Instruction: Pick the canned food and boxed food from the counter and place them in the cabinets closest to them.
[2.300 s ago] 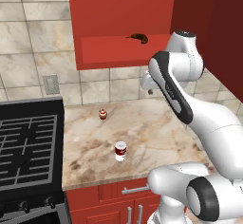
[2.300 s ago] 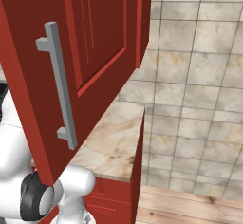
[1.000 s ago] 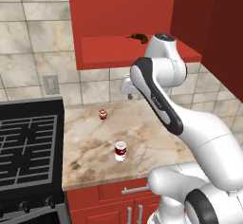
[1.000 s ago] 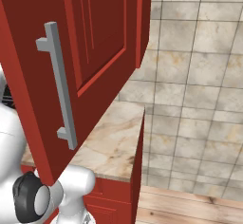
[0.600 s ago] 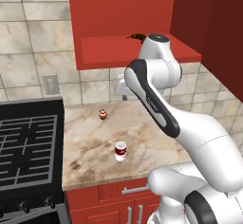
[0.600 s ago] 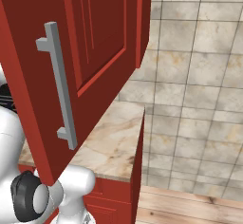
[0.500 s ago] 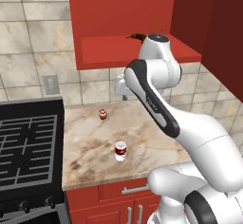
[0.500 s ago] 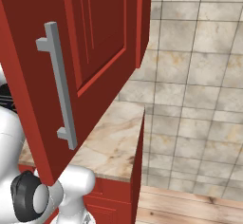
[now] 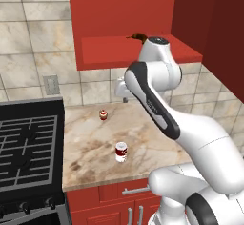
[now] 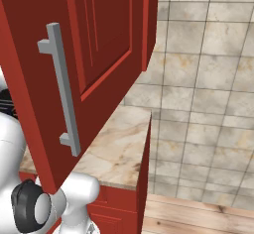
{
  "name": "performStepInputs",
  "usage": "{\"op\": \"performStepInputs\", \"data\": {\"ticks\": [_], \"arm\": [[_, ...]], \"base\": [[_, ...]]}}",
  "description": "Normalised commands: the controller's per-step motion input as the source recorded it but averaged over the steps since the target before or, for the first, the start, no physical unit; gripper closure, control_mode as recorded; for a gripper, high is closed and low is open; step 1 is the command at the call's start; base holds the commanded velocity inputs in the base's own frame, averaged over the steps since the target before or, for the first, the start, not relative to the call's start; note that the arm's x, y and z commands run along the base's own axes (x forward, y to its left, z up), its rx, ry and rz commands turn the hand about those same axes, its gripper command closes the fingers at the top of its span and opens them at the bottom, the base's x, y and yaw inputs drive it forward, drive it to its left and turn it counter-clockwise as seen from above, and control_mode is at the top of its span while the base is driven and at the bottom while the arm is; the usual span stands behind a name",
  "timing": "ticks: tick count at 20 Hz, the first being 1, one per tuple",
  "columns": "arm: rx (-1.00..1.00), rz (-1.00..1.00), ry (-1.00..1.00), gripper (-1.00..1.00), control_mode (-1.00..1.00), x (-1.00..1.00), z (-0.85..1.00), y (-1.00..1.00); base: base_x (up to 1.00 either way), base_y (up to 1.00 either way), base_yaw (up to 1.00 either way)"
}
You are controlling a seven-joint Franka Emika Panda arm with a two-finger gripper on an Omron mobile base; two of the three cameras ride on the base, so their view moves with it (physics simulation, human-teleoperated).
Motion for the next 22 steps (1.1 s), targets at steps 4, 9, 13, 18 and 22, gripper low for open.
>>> {"op": "performStepInputs", "data": {"ticks": [4, 9, 13, 18, 22], "arm": [[-0.02, 0.02, 0.02, -1.0, -1.0, -0.04, -0.28, 0.03], [-0.05, 0.02, 0.02, -1.0, -1.0, -0.01, -0.31, 0.07], [-0.05, 0.02, 0.02, -1.0, -1.0, -0.02, -0.37, 0.04], [-0.05, 0.03, 0.03, -1.0, -1.0, 0.0, -0.37, 0.04], [-0.03, 0.02, 0.04, -1.0, -1.0, 0.0, -0.34, 0.05]], "base": [[0.0, 0.0, 0.0], [0.0, 0.0, 0.0], [0.0, 0.0, 0.0], [0.0, 0.0, 0.0], [0.0, 0.0, 0.0]]}}
